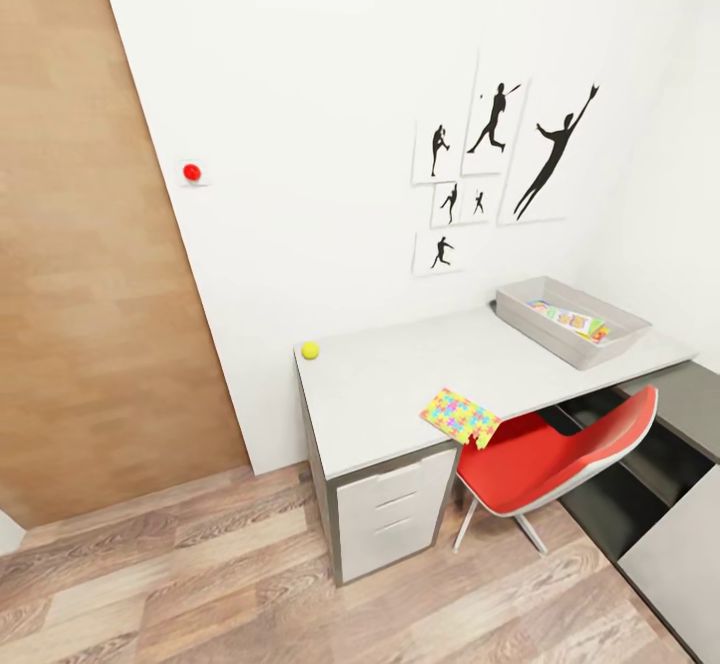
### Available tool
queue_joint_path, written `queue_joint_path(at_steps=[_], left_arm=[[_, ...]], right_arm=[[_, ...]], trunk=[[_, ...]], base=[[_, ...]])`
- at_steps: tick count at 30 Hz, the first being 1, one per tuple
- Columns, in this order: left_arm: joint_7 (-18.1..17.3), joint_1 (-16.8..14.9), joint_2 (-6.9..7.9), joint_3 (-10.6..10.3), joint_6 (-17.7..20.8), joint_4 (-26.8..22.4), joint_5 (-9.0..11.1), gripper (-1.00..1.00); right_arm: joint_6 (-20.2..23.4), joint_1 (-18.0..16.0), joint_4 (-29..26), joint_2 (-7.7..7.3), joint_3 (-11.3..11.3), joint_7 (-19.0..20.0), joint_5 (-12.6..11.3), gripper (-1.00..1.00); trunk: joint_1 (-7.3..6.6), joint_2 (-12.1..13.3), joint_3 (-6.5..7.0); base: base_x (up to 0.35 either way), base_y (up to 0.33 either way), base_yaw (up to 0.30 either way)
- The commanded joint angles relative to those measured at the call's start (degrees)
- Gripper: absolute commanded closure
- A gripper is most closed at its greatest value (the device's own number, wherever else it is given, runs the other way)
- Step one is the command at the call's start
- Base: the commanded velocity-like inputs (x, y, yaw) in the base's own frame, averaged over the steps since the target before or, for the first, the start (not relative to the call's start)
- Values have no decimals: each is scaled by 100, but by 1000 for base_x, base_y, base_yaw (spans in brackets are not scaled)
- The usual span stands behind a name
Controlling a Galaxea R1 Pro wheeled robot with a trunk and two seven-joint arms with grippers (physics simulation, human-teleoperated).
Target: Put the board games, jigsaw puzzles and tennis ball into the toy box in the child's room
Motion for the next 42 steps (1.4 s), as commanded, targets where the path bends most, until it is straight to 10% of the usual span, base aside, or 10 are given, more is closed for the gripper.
queue_joint_path(at_steps=[1,42], left_arm=[[23,-4,0,-26,-18,6,-11,-100],[18,-10,-127,-23,-45,-72,-27,-100]], right_arm=[[-33,-6,-1,-5,45,-30,-63,-100],[-80,-7,-10,-7,32,-34,-119,-100]], trunk=[[3,-11,-2],[3,-11,353]], base=[[0,0,0],[0,0,3]])
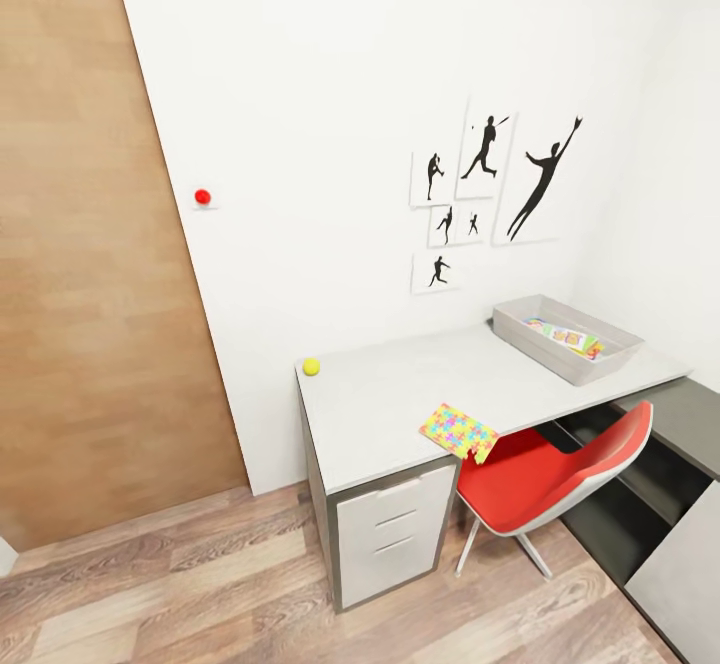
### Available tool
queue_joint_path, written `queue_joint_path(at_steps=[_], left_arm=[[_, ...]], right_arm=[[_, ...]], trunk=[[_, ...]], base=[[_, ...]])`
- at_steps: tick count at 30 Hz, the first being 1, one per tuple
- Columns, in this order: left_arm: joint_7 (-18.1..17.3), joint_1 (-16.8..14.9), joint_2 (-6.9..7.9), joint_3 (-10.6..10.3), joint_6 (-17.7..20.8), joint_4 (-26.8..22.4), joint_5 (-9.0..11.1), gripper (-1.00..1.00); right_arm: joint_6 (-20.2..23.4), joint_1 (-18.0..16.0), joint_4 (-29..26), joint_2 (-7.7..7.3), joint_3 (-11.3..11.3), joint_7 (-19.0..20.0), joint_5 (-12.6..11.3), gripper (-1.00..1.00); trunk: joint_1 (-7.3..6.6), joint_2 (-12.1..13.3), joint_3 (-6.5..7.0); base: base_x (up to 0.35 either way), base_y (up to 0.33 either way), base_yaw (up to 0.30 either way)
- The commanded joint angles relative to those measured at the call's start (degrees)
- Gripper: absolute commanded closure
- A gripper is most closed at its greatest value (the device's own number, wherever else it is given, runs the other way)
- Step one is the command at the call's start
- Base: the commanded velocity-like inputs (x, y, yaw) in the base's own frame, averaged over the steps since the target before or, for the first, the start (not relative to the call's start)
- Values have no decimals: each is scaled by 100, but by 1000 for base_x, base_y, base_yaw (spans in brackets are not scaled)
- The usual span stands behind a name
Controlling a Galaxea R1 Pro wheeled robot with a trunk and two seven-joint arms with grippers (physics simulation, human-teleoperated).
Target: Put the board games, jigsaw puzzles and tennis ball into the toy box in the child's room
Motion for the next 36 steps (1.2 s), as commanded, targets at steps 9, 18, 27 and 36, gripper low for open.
queue_joint_path(at_steps=[9,18,27,36], left_arm=[[28,-5,3,11,-17,5,-10,-100],[28,-5,4,14,-23,3,0,-100],[-21,-12,23,30,-5,-188,46,-100],[-1811,-228,358,219,926,-680,584,-100]], right_arm=[[-257,-5,8,-9,52,-31,-67,-100],[-271,-7,1,-2,42,-36,-72,-100],[-271,-6,1,-4,35,-40,-91,-100],[-261,-13,0,-58,32,-40,-96,-100]], trunk=[[3,-12,-10],[3,-12,-10],[3,-12,-10],[3,-12,-10]], base=[[0,0,1],[0,0,0],[0,0,0],[0,0,0]])
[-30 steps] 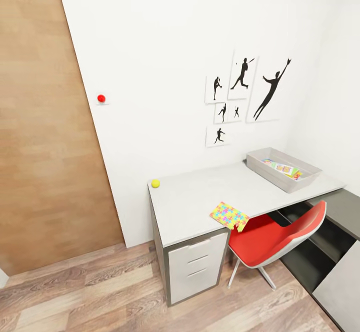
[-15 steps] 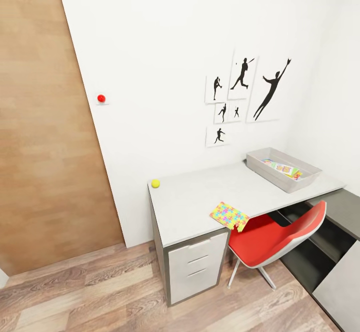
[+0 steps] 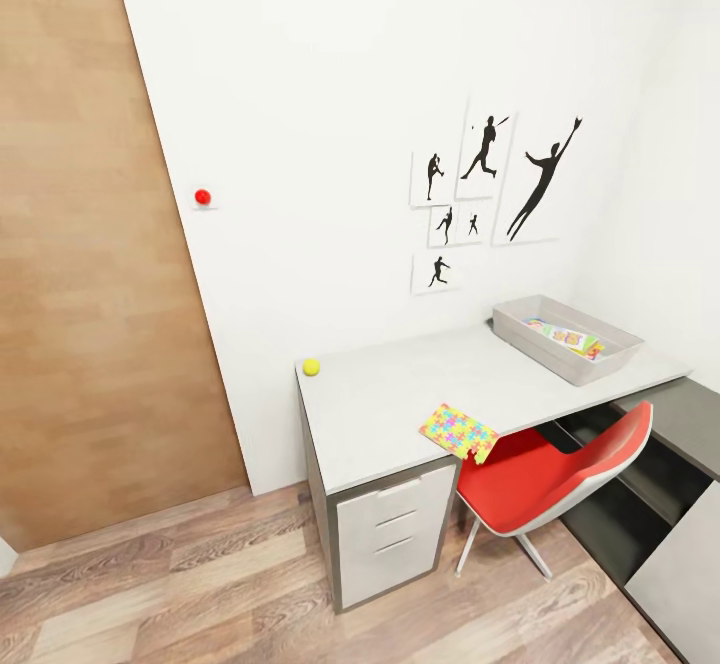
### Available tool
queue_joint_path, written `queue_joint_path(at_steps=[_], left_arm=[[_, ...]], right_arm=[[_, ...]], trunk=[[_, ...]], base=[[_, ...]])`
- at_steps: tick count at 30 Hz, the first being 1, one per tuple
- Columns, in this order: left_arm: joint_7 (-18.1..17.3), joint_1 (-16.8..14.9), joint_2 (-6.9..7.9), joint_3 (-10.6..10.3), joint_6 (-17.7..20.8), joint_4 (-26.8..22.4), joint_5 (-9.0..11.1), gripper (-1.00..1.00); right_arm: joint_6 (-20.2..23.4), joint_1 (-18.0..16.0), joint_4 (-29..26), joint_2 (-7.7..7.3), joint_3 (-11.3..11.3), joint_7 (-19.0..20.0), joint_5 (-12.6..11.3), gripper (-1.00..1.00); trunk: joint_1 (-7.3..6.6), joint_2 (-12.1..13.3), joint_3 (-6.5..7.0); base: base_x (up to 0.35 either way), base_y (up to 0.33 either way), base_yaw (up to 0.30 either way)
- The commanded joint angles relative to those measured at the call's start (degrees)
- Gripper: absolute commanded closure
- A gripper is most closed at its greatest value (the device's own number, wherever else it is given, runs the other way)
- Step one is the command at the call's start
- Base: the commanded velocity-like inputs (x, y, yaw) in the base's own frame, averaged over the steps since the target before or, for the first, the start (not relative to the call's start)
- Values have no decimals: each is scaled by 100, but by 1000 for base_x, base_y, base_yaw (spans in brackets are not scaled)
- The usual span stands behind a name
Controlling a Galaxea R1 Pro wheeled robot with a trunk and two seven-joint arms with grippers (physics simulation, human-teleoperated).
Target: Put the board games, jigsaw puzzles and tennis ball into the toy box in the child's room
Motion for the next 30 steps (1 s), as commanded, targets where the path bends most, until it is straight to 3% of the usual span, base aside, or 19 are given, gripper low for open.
queue_joint_path(at_steps=[1,6,9,11,14,17,30], left_arm=[[-393,-130,112,37,297,-106,231,-100],[-1471,-476,289,108,1362,-735,736,-100],[-1728,-530,298,127,1876,-1165,832,-100],[-1799,-545,289,150,2112,-1457,866,-100],[-1832,-552,285,161,2211,-1634,888,-100],[-1848,-554,283,165,2235,-1692,895,-100],[-1940,-556,282,168,2203,-1721,898,-100]], right_arm=[[-29,-6,-1,-7,46,-30,-62,-100],[-6,-6,-16,-17,42,-31,-65,-100],[51,-8,-44,-32,-51,-30,-76,-100],[169,-8,-58,-33,-274,-28,-76,-100],[350,-7,-67,-35,-519,-20,-74,-100],[434,-7,-70,-37,-612,-6,-74,-100],[487,-9,-63,-47,-657,194,-74,-100]], trunk=[[3,-12,-13],[3,-12,-13],[3,-12,-13],[3,-12,-13],[3,-12,-13],[3,-12,-14],[3,-12,-95]], base=[[0,0,0],[0,0,0],[0,0,0],[0,0,0],[0,0,0],[0,0,-3],[0,0,-155]])
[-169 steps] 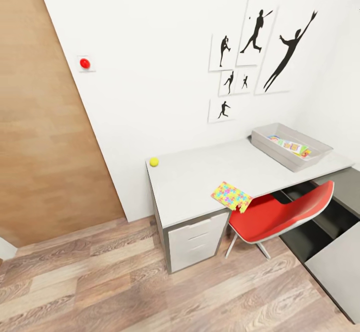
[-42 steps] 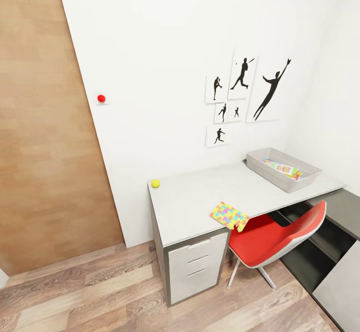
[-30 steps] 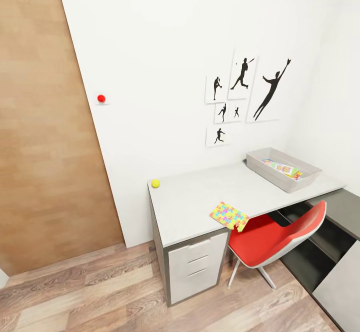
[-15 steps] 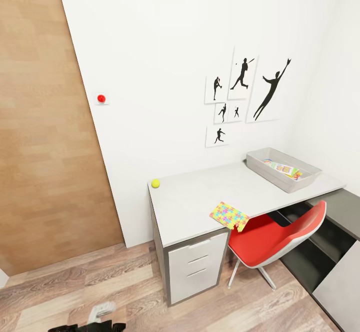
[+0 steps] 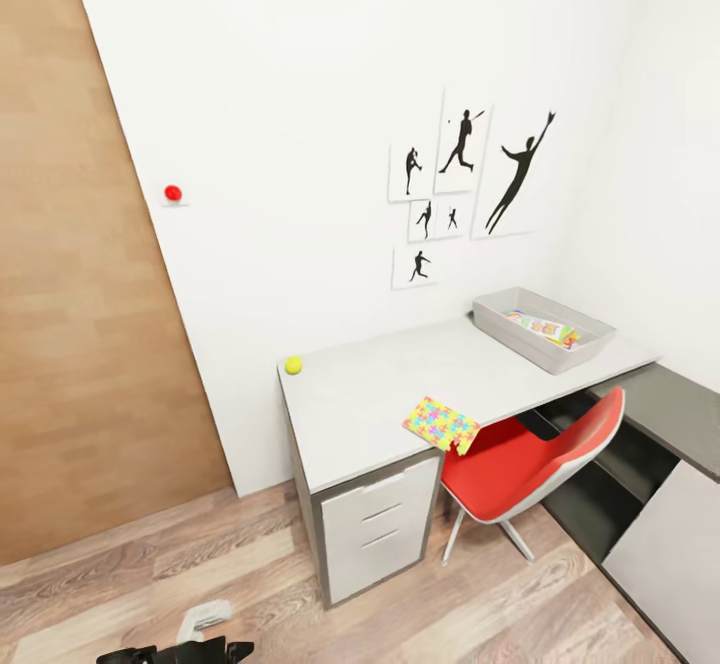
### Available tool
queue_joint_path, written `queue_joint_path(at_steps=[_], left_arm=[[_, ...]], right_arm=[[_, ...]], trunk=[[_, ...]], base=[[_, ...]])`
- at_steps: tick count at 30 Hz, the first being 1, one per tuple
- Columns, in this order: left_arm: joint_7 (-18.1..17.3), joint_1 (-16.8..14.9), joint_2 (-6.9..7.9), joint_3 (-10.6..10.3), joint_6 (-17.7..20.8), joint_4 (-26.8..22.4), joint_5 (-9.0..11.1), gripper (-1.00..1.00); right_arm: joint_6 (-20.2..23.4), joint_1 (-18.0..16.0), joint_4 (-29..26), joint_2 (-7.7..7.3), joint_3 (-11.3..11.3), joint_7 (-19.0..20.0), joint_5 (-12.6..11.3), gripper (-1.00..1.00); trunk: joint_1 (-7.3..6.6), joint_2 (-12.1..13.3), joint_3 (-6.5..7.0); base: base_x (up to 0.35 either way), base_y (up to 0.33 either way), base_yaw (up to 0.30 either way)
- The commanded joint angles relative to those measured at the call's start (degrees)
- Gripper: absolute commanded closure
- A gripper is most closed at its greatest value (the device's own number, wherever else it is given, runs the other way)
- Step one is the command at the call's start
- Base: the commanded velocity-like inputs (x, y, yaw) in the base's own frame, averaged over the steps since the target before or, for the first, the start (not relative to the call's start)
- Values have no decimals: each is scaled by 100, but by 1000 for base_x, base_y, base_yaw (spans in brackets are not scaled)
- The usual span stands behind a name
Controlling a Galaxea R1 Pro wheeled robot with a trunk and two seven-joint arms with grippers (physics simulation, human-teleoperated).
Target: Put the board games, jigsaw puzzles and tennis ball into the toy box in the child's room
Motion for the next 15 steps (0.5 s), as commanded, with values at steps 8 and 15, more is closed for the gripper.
queue_joint_path(at_steps=[8,15], left_arm=[[-43,-2,-3,12,50,-8,40,-100],[-306,-2,1,12,59,-29,40,-100]], right_arm=[[-45,12,-101,-8,43,11,-53,-100],[637,113,-1338,-381,37,633,-62,-100]], trunk=[[3,-13,-70],[3,-13,-122]], base=[[0,0,-189],[0,0,-178]])
